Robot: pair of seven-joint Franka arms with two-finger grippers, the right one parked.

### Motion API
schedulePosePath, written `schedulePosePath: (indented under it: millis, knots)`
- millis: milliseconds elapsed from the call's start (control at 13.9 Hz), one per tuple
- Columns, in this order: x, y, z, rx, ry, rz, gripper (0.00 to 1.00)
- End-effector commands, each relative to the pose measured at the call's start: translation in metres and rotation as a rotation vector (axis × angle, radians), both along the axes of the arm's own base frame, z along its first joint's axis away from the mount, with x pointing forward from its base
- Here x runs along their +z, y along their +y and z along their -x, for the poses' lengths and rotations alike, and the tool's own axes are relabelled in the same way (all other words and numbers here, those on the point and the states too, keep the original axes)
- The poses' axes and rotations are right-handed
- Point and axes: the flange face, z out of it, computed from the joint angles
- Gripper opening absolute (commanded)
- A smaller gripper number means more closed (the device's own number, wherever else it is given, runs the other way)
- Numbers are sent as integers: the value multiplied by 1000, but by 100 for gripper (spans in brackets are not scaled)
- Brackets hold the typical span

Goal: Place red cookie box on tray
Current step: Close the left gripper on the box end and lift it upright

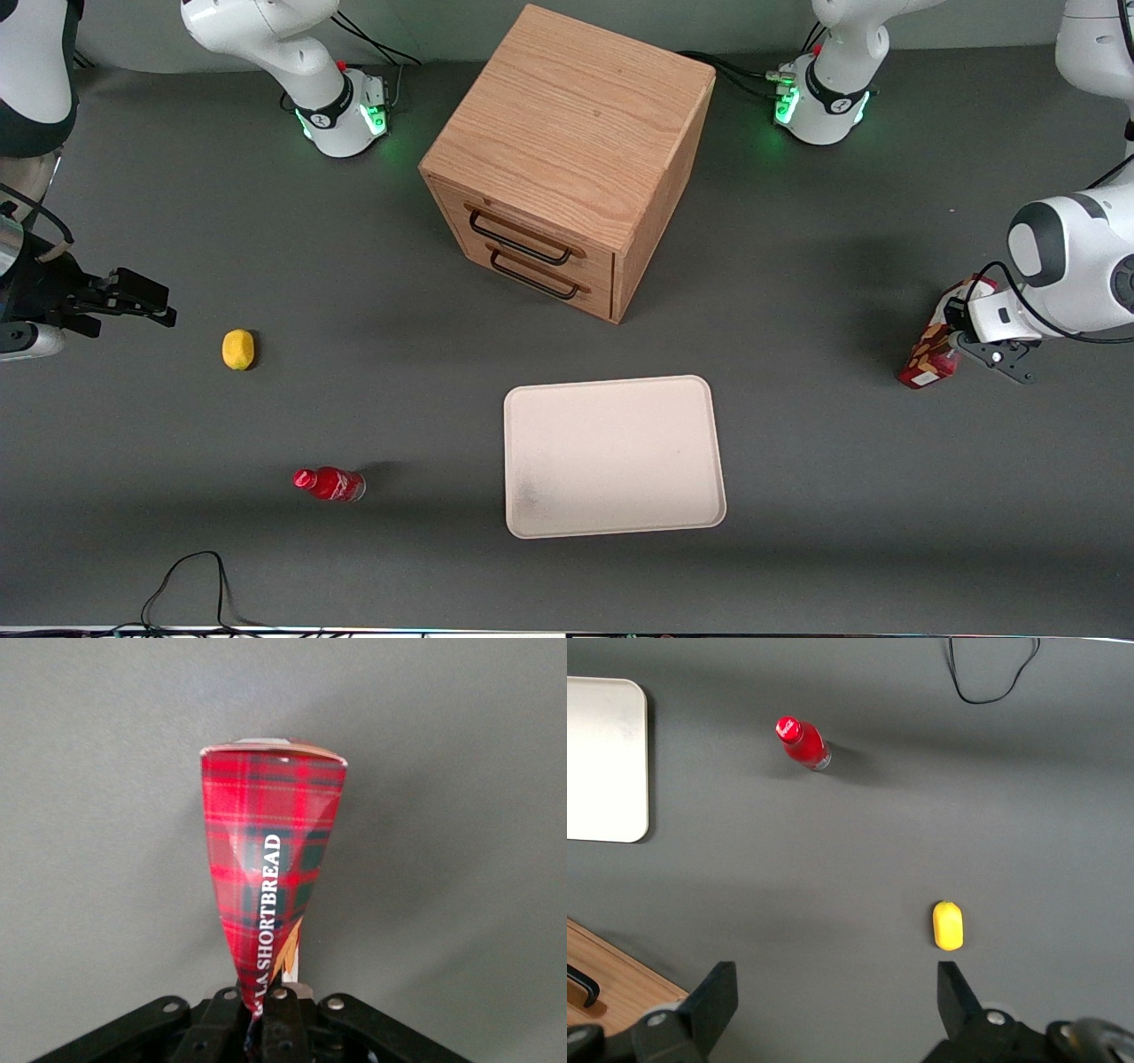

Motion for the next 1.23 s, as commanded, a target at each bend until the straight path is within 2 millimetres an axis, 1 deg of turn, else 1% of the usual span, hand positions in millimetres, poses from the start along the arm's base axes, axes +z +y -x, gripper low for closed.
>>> schedulePosePath:
  millis: [0,72,144,361,505,649,794,866,1010,1155]
  knots:
    - [67,-2,-12,1,24,10,0]
    - [92,-2,-18,13,32,10,0]
    - [119,-7,-24,22,31,13,0]
    - [218,-30,-46,54,46,1,0]
    - [278,-39,-50,63,50,-12,0]
    - [316,-43,-47,61,44,-18,0]
    - [337,-45,-46,69,38,-19,0]
    - [341,-51,-48,86,35,-19,0]
    - [337,-65,-52,112,39,-17,0]
    - [333,-95,-64,146,31,-29,0]
